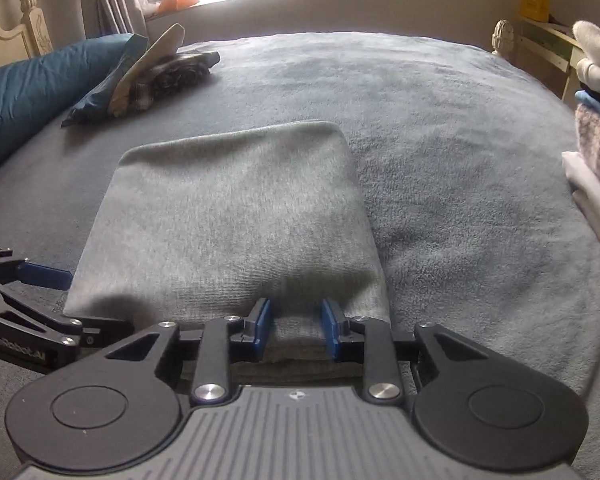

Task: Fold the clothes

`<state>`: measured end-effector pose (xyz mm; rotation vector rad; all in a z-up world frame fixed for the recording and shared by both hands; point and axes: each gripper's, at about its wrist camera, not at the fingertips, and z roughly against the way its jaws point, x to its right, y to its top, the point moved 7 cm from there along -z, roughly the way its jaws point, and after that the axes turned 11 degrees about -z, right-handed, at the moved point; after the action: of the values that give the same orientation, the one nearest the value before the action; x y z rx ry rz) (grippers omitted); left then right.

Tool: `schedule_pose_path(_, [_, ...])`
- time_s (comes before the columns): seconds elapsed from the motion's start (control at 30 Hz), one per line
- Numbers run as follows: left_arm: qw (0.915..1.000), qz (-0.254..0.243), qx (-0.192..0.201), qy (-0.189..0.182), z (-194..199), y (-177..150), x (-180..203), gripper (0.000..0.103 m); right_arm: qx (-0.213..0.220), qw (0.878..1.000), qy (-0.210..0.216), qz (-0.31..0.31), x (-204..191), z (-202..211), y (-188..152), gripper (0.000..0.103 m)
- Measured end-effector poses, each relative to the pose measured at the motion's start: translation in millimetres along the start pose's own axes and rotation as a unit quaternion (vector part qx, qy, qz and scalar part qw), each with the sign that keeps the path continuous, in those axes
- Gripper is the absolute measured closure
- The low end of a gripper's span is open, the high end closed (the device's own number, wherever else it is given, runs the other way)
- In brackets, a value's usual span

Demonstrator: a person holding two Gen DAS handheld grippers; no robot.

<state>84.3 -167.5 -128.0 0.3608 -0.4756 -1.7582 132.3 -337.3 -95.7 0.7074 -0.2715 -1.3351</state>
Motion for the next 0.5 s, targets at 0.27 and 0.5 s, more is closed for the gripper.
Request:
schedule_pose_path(0.27, [0.9999,-0.001,-0.013,0.009,-1.6,-1.5,2.2,0.001,0.007,0.998,0.017,0.058,-15.2,-7.4,-7.7,0.082])
schedule_pose_path(0.5, [0.9999,-0.002,-0.014,0.009,2.5,-1.8,3.7,0.002,0.022,0.997,0.008,0.076,-15.4,-11.0,-16.0,0.082])
